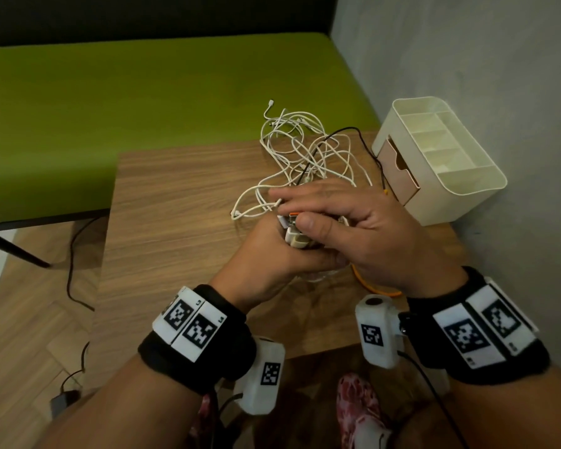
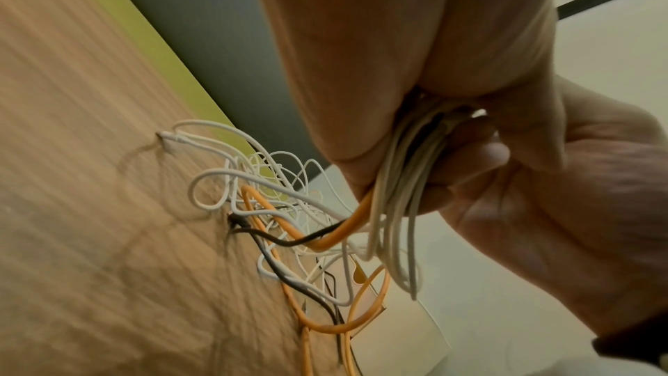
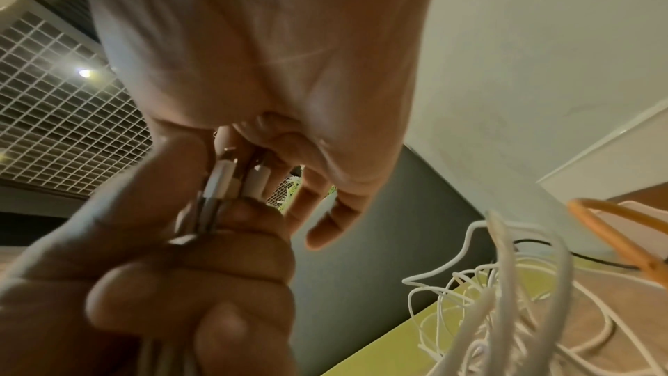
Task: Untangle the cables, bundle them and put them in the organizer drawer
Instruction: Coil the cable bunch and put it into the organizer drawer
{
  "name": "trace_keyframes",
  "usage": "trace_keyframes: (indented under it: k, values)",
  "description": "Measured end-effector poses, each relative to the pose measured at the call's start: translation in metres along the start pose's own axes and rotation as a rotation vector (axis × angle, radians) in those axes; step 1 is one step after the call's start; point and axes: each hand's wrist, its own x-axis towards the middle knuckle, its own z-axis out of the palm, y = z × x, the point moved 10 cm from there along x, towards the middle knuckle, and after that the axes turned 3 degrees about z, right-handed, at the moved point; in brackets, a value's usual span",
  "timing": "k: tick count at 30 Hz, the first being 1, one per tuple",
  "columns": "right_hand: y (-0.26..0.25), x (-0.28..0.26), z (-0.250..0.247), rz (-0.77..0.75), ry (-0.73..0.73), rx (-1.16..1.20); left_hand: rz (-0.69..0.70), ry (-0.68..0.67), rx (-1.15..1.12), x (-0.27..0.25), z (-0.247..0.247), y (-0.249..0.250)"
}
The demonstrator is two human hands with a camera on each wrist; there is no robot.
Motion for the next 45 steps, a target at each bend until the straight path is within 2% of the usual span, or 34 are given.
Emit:
trace_keyframes:
  k: [6,11,15,18,21,26,33,40,42,45]
  values:
    - [0.0,-0.003,-0.005,-0.004,0.066,0.049,0.004,0.008,0.001,0.001,-0.001,0.003]
    - [0.005,-0.003,-0.003,0.035,0.028,0.136,0.003,0.001,0.076,-0.001,0.0,0.003]
    - [0.011,-0.005,-0.006,0.07,0.007,0.346,-0.014,0.021,0.03,-0.001,0.001,0.003]
    - [0.02,-0.005,-0.022,0.096,0.09,0.58,-0.015,0.05,-0.024,-0.001,-0.005,0.003]
    - [0.027,-0.007,-0.037,0.1,0.169,0.488,-0.013,0.053,-0.056,0.0,-0.008,0.004]
    - [0.02,-0.006,-0.032,0.033,0.139,0.33,-0.028,0.043,-0.025,-0.001,-0.003,-0.002]
    - [0.02,-0.011,-0.027,0.025,0.06,0.484,-0.021,0.061,-0.065,0.001,-0.002,-0.003]
    - [0.019,-0.01,-0.029,0.016,0.088,0.316,-0.042,0.053,-0.006,0.001,-0.003,-0.006]
    - [0.015,-0.011,-0.03,-0.003,0.071,0.228,-0.055,0.026,0.022,0.001,0.002,-0.007]
    - [0.015,-0.011,-0.02,0.043,0.009,0.231,-0.08,0.001,0.052,0.0,0.008,-0.011]
